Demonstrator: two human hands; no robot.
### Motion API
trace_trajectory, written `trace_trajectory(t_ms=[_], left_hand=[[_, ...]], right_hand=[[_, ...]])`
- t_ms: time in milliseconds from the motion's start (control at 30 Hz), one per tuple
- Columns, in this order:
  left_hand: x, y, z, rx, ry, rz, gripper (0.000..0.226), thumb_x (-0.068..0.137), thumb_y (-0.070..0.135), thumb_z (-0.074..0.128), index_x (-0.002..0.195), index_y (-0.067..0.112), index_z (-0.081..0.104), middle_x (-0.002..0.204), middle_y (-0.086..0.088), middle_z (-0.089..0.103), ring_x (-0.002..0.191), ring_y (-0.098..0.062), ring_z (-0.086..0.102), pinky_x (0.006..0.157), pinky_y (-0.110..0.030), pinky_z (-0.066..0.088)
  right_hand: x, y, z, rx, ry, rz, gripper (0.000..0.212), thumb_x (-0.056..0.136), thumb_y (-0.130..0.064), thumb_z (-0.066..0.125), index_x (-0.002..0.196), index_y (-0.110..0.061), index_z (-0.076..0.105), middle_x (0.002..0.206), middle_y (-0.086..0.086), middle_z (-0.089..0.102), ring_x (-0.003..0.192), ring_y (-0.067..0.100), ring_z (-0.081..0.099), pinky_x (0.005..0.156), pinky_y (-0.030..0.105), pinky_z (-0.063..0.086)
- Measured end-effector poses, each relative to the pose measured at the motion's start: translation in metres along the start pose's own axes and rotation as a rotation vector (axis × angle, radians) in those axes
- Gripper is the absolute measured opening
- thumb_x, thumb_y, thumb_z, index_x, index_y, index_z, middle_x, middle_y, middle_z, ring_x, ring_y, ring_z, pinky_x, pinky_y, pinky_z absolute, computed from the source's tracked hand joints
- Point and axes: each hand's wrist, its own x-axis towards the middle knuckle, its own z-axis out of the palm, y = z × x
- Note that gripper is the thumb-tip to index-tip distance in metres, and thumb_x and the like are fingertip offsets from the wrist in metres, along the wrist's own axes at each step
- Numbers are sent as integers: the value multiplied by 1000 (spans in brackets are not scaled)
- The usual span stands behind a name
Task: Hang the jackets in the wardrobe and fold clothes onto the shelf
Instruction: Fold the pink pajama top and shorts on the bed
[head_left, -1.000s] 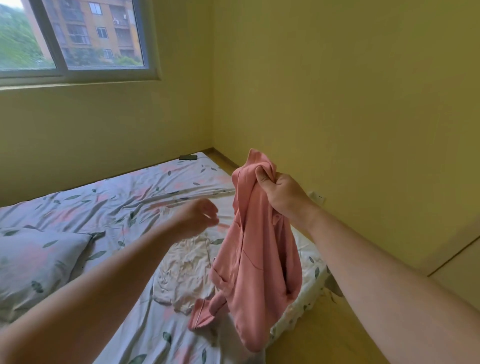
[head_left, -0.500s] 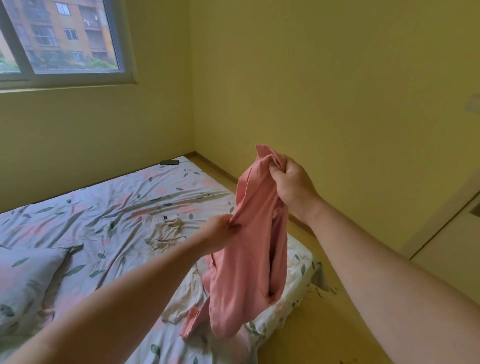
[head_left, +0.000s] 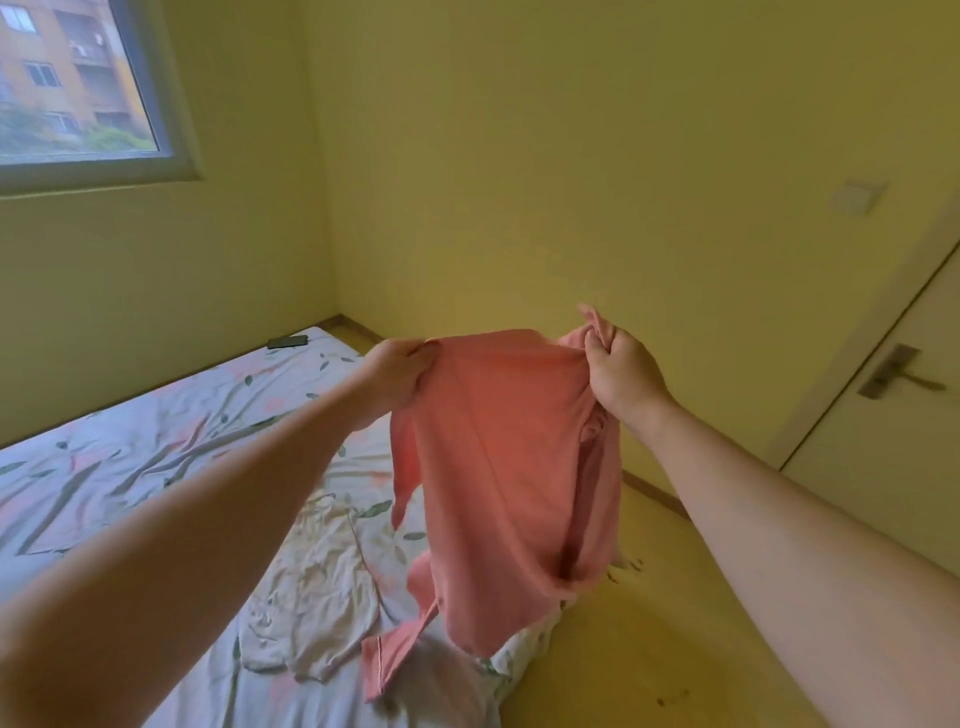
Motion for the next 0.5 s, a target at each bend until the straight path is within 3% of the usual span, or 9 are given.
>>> trace_trajectory(t_ms=[100,200,267,333,367,433,500], left_hand=[[1,36,3,-31,14,82,34,103,33,54,86,7,69,67,-2,49,63,-17,42,59,-30,32],[-2,72,9,-54,-34,177,30,101,32,58,94,8,75,77,-3,61,69,-16,51,65,-30,41],[-6,87,14,-57,-74,214,30,99,35,59,96,9,76,79,-3,65,71,-17,54,68,-31,45],[-11,98,22,-20,-127,249,30,99,37,60,90,13,76,76,-1,63,69,-15,53,66,-30,42],[-14,102,25,-16,-149,266,29,99,37,60,84,18,76,73,1,62,67,-13,52,64,-29,42],[-18,108,30,-26,-176,305,30,98,37,62,73,27,73,66,8,62,63,-10,52,62,-28,42],[-19,110,32,-29,-189,322,29,96,38,65,70,29,73,63,12,62,61,-8,53,61,-26,45]], right_hand=[[2,8,-4,-70,-54,43,31,105,-32,37,99,-28,67,106,-36,58,110,4,59,92,27,45],[-3,8,-8,-186,-130,130,29,94,-35,44,118,-30,60,124,-15,63,115,17,62,94,37,51],[-7,3,-11,-192,-194,154,63,79,-37,58,141,-29,46,135,-3,54,115,23,61,85,38,55],[-10,-8,-10,25,-299,116,78,76,-16,63,148,-33,39,144,-6,44,128,22,51,76,28,54],[-11,-14,-9,195,-366,106,77,77,-3,60,146,-33,44,145,-6,47,131,20,47,79,25,51],[-10,-17,-5,374,-441,106,57,75,1,59,125,-25,63,121,3,67,113,20,57,88,33,46],[-11,-18,-3,365,-427,110,31,70,-10,61,100,-13,69,93,7,67,89,21,61,84,39,45]])
